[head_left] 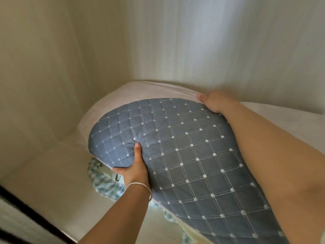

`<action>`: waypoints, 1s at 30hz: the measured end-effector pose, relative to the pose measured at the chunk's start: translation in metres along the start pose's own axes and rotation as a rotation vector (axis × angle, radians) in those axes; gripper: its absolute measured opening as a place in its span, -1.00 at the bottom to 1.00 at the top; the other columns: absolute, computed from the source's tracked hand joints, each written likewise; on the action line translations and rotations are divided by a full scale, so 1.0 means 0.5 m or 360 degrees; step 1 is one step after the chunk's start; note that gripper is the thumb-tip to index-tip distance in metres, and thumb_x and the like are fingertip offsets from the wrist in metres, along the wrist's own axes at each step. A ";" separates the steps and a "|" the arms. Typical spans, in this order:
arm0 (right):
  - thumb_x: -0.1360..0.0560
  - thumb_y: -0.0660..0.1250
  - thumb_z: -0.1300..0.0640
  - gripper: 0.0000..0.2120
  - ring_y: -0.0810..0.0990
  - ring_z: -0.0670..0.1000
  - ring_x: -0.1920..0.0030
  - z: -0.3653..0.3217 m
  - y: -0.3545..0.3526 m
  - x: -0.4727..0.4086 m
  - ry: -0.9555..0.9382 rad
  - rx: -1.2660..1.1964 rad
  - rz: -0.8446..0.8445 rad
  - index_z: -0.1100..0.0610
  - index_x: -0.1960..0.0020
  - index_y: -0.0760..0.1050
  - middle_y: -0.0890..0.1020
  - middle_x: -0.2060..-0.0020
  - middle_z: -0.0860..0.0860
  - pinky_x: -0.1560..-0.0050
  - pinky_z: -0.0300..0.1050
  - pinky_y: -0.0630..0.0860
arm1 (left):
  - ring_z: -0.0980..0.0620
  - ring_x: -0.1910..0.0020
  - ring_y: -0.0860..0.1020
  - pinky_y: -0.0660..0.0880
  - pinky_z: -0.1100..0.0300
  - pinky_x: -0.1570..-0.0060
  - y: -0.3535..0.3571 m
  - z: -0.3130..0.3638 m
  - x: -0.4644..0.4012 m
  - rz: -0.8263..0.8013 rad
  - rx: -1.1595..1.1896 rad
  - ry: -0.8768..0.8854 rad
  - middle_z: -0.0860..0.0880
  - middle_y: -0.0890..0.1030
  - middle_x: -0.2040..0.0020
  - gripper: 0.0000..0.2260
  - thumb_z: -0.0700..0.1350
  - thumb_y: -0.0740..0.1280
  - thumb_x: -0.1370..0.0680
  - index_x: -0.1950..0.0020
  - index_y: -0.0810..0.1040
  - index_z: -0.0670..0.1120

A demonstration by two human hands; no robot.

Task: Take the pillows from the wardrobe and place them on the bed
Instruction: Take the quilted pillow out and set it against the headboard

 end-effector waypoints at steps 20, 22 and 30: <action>-0.57 -0.09 -0.25 -0.34 0.53 0.23 -0.12 -0.051 -0.212 0.315 0.0326 -0.0499 0.0664 0.25 -0.20 0.50 0.56 -0.18 0.25 -0.06 -0.01 0.41 | -0.15 -0.34 0.40 0.31 -0.18 -0.34 -0.138 0.342 0.066 -0.0758 -0.0021 0.0881 0.01 0.36 -0.44 0.00 0.39 0.42 -0.21 -0.53 0.03 0.16; -0.57 -0.12 -0.24 -0.34 0.54 0.23 -0.09 -0.033 -0.184 0.358 0.0309 -0.0503 0.0639 0.23 -0.15 0.53 0.58 -0.13 0.25 -0.06 -0.01 0.43 | -0.14 -0.40 0.34 0.27 -0.14 -0.38 -0.156 0.332 0.080 -0.0732 -0.0035 0.0969 0.01 0.29 -0.48 -0.09 0.34 0.37 -0.34 -0.54 -0.02 0.14; -0.43 0.15 -0.38 -0.32 0.67 0.05 0.15 0.033 -0.220 0.479 0.0080 -0.1834 0.0031 0.13 -0.25 0.52 0.70 0.14 0.06 0.12 -0.16 0.51 | -0.03 -0.40 0.34 0.26 -0.09 -0.39 -0.257 0.309 0.174 -0.0800 0.0111 0.1279 0.06 0.29 -0.48 -0.19 0.30 0.34 -0.36 -0.52 0.06 0.17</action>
Point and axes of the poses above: each hand's wrist, its own x-axis away from the middle knuckle, its own y-axis out of the palm, z = x × y, the point moved 1 cm from there along -x, towards the middle knuckle
